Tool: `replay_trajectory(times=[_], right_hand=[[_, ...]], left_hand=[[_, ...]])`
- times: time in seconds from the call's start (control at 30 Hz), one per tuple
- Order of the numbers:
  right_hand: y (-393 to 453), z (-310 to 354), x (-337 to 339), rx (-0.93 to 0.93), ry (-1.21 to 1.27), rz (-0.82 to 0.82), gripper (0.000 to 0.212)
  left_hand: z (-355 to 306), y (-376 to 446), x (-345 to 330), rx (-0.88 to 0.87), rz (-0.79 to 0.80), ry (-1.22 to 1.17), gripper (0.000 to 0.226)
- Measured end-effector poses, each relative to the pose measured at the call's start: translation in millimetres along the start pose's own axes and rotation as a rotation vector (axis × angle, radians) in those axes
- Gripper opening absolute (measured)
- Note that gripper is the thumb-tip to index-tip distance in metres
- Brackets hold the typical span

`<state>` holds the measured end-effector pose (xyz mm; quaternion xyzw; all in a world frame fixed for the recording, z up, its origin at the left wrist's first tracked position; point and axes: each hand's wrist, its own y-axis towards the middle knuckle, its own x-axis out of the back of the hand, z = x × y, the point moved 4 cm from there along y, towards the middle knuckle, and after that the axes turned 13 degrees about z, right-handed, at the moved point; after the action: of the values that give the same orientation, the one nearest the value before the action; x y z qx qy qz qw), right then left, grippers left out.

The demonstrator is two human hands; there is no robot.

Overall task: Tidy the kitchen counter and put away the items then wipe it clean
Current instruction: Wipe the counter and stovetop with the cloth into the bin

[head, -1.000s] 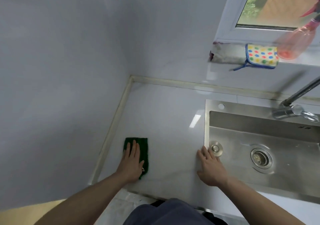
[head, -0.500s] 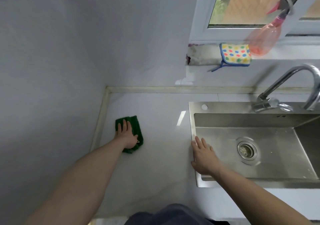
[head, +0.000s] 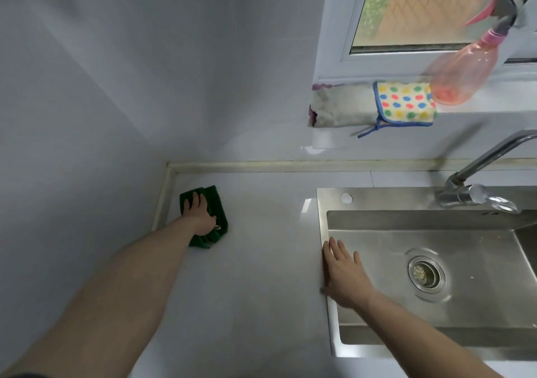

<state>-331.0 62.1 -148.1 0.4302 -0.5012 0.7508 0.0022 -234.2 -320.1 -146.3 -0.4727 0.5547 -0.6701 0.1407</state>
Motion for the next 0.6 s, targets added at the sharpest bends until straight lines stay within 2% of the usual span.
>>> replay_trajectory(times=[0.17, 0.33, 0.6], right_hand=[[4.3, 2.0, 3.4, -0.005, -0.019, -0.050, 0.115], [2.8, -1.7, -0.5, 0.005, 0.033, -0.069, 0.115], [-3.9, -5.9, 1.3, -0.002, 0.095, -0.090, 0.116]], left_hand=[[-40.8, 8.5, 8.3, -0.047, -0.051, -0.008, 0.092], [-132.8, 6.0, -13.3, -0.197, -0.091, 0.070, 0.091], [-268.7, -20.9, -62.8, -0.468, -0.001, 0.188, 0.096]])
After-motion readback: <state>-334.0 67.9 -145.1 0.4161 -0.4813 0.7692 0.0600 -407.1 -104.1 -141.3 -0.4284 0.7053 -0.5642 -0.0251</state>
